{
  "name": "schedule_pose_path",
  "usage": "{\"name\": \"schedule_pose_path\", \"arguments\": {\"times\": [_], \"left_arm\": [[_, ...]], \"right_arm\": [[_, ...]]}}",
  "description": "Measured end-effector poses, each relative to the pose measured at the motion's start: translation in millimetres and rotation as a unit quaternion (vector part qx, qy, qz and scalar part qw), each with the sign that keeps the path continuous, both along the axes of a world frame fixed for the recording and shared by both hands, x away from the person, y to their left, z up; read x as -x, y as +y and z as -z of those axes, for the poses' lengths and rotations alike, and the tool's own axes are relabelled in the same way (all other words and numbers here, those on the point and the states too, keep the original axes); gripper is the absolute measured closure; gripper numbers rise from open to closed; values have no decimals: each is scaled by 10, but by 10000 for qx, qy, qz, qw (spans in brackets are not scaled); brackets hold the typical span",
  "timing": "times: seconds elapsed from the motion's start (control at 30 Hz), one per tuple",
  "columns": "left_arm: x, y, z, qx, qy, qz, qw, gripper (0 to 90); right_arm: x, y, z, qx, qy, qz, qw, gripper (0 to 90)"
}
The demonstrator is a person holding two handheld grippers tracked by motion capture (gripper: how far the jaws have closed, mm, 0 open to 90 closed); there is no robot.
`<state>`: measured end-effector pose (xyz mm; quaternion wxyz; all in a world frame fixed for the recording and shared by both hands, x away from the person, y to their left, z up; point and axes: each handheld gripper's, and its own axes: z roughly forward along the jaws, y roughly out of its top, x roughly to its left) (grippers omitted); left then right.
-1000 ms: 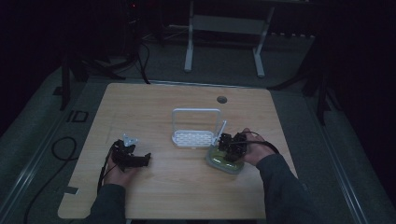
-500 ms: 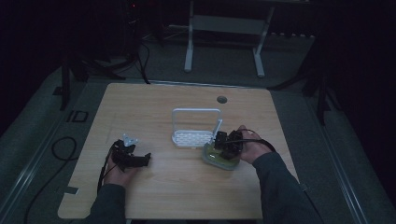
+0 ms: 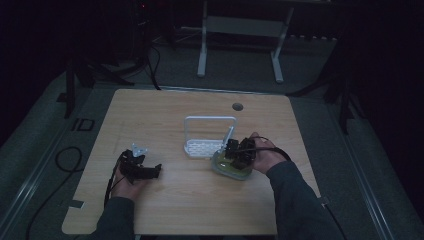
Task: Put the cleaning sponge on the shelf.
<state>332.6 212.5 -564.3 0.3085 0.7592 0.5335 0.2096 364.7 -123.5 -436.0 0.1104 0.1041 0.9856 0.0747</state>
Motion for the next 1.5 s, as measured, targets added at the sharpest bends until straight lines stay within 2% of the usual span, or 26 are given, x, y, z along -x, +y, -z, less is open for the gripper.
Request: {"name": "schedule_pose_path", "arguments": {"times": [0.43, 0.6, 1.1, 1.5], "left_arm": [[0, 1, -1, -9, 6, 7, 10000, 34], [0, -2, 1, 11, -6, -7, 10000, 34], [0, -1, 1, 4, -8, -2, 10000, 34], [0, -1, 1, 2, -9, -2, 10000, 34]], "right_arm": [[-12, 101, -13, -28, -37, -84, 10000, 716], [-13, 155, -38, 7, -109, -122, 9999, 716], [-16, 300, -93, -88, -254, -212, 9994, 717], [-44, 383, -112, -7, -378, -280, 9989, 717]]}}
